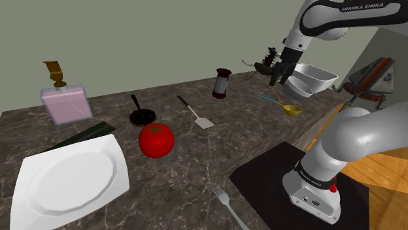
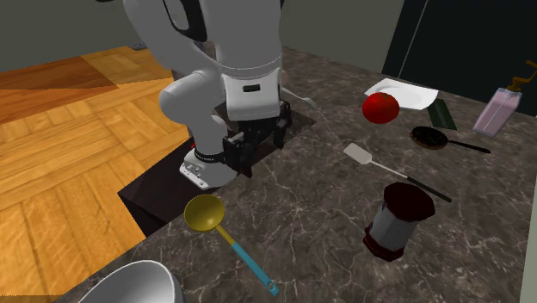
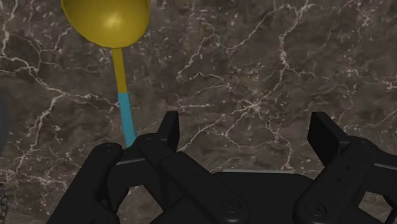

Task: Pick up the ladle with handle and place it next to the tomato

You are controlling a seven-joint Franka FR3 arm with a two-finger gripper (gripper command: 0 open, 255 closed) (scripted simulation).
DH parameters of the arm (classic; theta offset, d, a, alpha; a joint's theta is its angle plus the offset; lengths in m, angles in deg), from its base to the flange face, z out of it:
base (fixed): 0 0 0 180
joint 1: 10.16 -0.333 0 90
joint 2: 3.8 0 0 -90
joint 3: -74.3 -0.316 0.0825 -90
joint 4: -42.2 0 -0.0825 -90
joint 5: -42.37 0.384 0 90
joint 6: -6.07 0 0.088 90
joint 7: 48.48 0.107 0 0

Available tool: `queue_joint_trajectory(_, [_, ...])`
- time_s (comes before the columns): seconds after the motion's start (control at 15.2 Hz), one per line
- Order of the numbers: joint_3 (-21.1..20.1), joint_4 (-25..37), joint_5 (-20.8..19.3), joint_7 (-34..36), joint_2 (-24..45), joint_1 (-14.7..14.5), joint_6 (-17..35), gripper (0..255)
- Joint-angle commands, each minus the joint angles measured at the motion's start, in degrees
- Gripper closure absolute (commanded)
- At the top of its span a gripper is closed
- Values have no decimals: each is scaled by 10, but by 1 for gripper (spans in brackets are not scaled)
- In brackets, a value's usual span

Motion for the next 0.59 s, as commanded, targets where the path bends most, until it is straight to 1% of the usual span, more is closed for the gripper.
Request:
queue_joint_trajectory(0.0, [27,-5,-11,-22,18,9,17,0])
queue_joint_trajectory(0.26, [82,-12,-27,-66,66,21,58,0])
queue_joint_trajectory(0.53, [141,-8,-33,-115,128,26,101,0])
